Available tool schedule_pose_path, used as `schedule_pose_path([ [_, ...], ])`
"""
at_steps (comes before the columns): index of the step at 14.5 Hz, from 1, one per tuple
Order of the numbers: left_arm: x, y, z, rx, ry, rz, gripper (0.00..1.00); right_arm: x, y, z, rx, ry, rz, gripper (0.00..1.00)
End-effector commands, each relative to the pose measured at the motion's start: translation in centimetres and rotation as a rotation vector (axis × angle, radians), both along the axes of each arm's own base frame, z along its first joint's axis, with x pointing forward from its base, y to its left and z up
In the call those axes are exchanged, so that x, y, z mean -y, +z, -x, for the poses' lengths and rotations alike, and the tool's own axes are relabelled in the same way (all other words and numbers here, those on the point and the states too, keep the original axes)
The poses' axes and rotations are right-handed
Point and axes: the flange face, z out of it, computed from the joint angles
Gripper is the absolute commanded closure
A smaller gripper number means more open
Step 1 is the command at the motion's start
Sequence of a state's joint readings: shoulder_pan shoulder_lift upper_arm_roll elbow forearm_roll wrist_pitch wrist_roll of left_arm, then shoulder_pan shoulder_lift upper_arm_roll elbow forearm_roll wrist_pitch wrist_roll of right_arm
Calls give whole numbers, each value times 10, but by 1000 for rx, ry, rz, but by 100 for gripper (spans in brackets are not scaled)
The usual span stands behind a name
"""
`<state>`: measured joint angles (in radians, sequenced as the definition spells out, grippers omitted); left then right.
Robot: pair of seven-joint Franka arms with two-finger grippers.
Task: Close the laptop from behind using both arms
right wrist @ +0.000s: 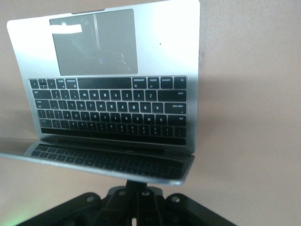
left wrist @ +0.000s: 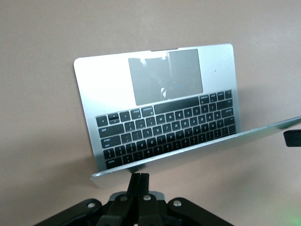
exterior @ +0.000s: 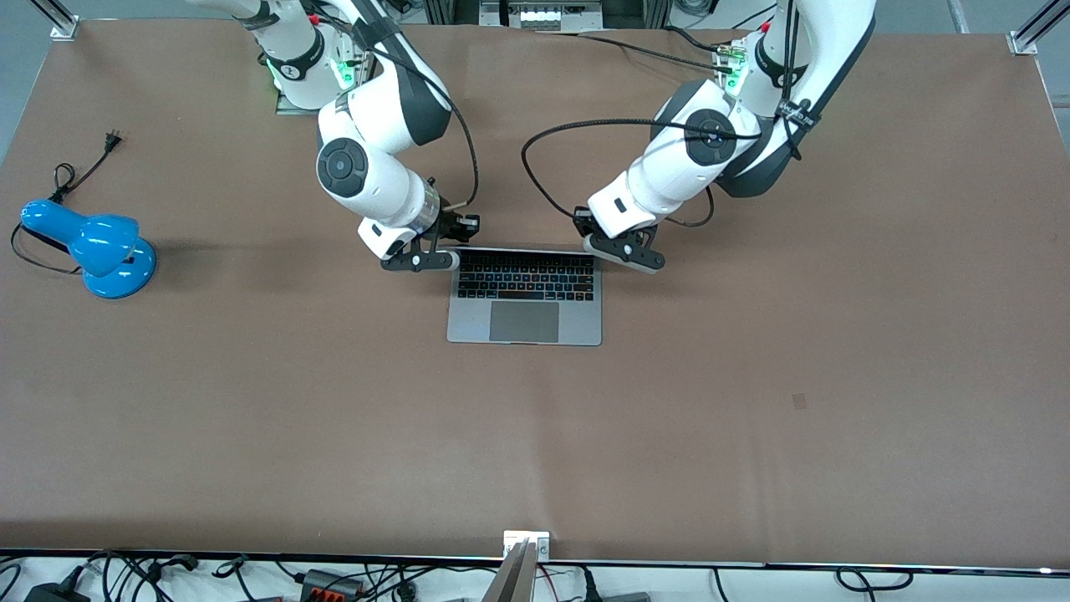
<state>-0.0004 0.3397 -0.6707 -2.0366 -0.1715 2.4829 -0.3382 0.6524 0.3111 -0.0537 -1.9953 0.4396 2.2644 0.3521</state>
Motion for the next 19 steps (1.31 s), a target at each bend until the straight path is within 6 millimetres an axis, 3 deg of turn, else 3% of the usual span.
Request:
schedule_pose_path([
  [1, -1, -2, -31, 16, 6, 38, 99, -3, -7, -15, -4, -14, -16, 100],
  [5, -9, -32, -53, 72, 17, 46, 99, -3, -13, -34, 8, -36, -20, 100],
  [8, -8, -53, -57, 60, 31, 62, 99, -2, -23, -49, 11, -46, -18, 100],
  [13, -10, -92, -78, 71, 72, 103, 99, -8, -60, -68, 13, -60, -5, 100],
  [17, -12, -108, -89, 49, 102, 114, 99, -8, -84, -71, 22, -70, 7, 100],
  [19, -16, -125, -93, 28, 115, 114, 99, -10, -91, -72, 18, -68, 10, 100],
])
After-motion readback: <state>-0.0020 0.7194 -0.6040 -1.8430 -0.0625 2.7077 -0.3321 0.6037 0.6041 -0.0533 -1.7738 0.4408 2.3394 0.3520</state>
